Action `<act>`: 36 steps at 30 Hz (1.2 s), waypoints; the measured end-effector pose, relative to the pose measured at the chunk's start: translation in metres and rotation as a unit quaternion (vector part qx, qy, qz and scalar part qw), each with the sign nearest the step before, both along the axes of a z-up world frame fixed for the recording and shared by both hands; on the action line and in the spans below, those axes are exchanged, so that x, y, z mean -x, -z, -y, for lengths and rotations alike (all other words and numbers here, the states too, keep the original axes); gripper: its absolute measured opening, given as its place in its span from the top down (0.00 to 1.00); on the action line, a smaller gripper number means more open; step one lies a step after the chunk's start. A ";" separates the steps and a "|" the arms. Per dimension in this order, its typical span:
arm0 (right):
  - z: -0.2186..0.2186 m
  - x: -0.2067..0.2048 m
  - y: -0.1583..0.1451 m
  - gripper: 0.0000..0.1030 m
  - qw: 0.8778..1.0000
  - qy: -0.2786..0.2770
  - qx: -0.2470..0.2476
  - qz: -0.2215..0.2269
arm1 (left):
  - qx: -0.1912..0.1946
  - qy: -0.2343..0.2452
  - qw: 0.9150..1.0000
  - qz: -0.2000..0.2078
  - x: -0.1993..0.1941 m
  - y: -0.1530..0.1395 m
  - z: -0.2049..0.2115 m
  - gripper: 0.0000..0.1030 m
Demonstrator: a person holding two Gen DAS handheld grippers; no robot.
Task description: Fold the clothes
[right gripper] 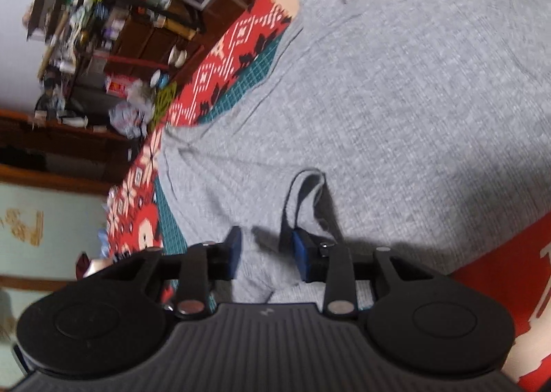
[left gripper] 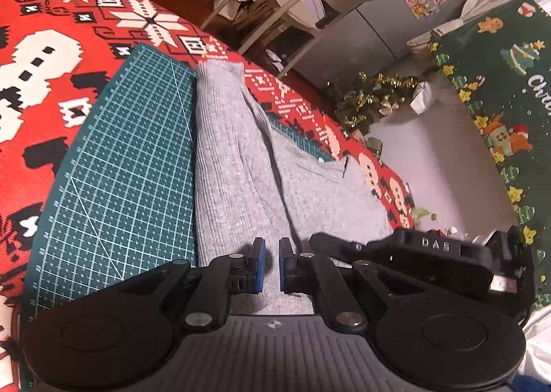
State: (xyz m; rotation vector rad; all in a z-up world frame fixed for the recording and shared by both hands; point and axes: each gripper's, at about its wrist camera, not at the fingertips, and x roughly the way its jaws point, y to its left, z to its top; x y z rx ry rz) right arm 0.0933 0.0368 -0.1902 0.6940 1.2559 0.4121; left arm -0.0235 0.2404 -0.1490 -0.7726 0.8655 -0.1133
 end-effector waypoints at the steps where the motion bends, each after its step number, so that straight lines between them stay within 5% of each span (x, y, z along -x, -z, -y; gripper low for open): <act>1: 0.000 0.000 -0.001 0.88 1.000 0.004 0.002 0.005 | -0.001 0.002 1.000 -0.002 0.000 0.001 0.001 0.94; 9: 0.012 -0.012 -0.023 0.93 0.997 0.050 0.008 0.058 | -0.005 0.009 1.000 -0.015 -0.003 0.010 0.003 0.94; 23: 0.054 -0.050 -0.006 0.89 0.989 0.135 0.027 0.058 | -0.005 0.016 1.000 -0.018 -0.003 0.013 0.002 0.94; 30: 0.043 -0.049 -0.024 0.68 0.987 0.082 0.060 0.122 | -0.003 0.014 1.000 -0.017 -0.002 0.011 0.002 0.94; 36: 0.026 -0.054 -0.024 0.69 0.986 0.042 0.080 0.143 | -0.004 0.013 1.000 -0.017 -0.001 0.010 0.002 0.94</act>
